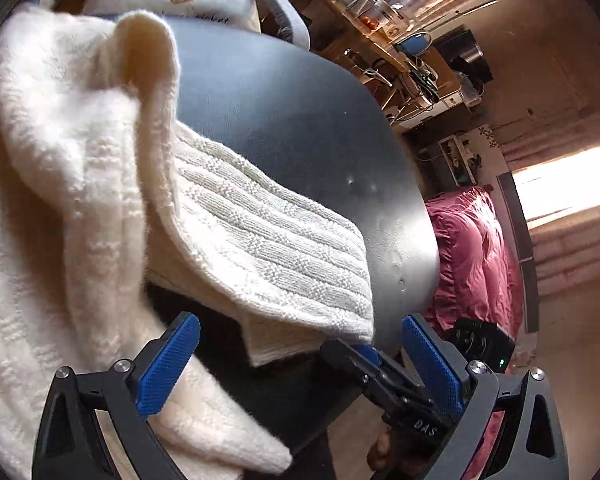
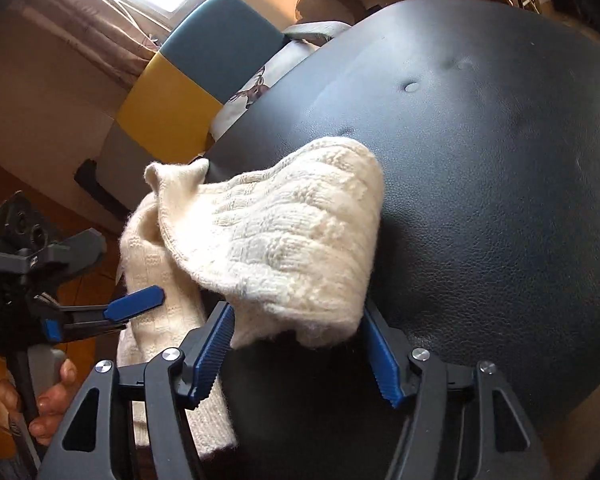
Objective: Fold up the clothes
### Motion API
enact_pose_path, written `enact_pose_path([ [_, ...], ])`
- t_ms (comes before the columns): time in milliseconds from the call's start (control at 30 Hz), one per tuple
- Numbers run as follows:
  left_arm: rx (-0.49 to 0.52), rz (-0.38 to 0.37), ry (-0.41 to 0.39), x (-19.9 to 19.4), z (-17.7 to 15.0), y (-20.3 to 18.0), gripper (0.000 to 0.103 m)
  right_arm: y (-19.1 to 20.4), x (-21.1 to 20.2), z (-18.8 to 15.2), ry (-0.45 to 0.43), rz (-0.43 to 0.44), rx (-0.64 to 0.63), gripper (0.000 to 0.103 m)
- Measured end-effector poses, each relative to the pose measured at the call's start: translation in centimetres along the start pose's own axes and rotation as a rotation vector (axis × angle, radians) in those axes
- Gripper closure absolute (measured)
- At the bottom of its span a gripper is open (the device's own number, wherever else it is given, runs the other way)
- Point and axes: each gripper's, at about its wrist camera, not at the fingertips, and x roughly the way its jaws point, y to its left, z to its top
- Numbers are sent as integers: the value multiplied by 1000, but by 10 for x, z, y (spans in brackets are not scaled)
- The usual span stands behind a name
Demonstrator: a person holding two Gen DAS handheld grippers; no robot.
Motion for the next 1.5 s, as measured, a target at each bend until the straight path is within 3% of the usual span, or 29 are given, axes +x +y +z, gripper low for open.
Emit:
enact_pose_path([
  [67,-48,-10,18,10,5,4,11,-6,0,-6,-14,39,27,38],
  [167,-59,14,34,21,4,4,32,-7,3,-5,-25,50,29,38],
  [233,-72,17,44,28,0,4,52,-7,5,-4,-28,43,22,38],
  [433,-168,9,59,38,0,15,55,-10,7,-14,-40,47,1,38],
  [467,-153,16,51,36,0,12,61,-10,7,-16,-42,48,-2,38],
  [500,-127,31,40,32,-1,7,80,-9,8,-16,-44,47,-6,38],
  [533,-105,39,27,28,-2,2,92,-9,8,-17,-45,45,-10,38],
  [600,-88,1,-11,9,1,-5,95,-8,8,-20,-51,38,-22,38],
  [800,-27,-108,-225,-84,10,-12,96,-1,10,-26,-57,11,-100,30],
  [900,-50,-175,-362,-151,4,19,96,3,12,-25,-42,-9,-119,29],
  [1000,-69,-136,-486,-211,-13,66,96,7,15,-25,-32,-34,-124,28],
  [1100,-130,-12,-507,-241,-38,128,96,12,18,-24,-27,-70,-139,28],
  [1167,-192,89,-453,-240,-56,166,90,19,20,-24,-23,-90,-153,21],
  [1233,-256,183,-391,-228,-80,199,73,25,25,-25,-16,-125,-178,17],
  [1267,-276,210,-380,-226,-92,212,72,26,28,-27,-10,-152,-197,16],
  [1400,-336,229,-388,-227,-133,233,58,44,34,-36,9,-256,-269,16],
  [1500,-314,220,-409,-233,-145,221,57,55,27,-37,-32,-279,-296,16],
])
